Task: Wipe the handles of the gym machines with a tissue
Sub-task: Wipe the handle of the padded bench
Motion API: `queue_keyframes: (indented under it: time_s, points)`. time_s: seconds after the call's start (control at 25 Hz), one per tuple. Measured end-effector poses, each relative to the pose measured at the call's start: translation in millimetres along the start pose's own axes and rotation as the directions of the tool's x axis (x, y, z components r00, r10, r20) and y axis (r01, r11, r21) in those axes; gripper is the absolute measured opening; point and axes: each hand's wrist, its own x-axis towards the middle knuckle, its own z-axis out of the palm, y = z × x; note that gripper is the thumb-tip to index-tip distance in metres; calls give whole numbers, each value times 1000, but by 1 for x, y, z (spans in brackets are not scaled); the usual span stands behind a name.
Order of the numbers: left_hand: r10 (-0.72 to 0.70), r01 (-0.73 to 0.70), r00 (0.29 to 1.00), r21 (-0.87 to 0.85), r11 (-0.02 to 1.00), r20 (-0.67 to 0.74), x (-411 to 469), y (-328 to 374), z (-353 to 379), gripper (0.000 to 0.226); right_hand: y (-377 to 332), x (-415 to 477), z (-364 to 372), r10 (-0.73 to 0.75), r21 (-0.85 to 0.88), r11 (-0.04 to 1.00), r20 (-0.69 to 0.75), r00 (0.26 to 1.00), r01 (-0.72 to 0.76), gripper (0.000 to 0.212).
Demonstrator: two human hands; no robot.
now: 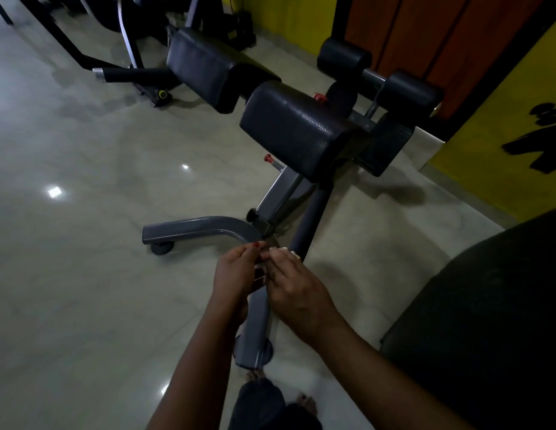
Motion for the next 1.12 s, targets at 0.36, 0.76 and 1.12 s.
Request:
queue_keyframes:
  time_s: [0.36,0.76,1.12]
  points:
    - [82,-95,993,145,985,90,-11,-9,-6,19,-5,-8,-9,128,15,992,-173,977,-127,20]
    - [103,-132,986,230,964,133,-13,-11,-9,19,-6,-17,-18,726,722,-686,686,-36,-91,18]
    - [309,-353,934,349,868,178,-12,-16,-12,16,-8,20,-30,305,291,-951,936,177,104,26]
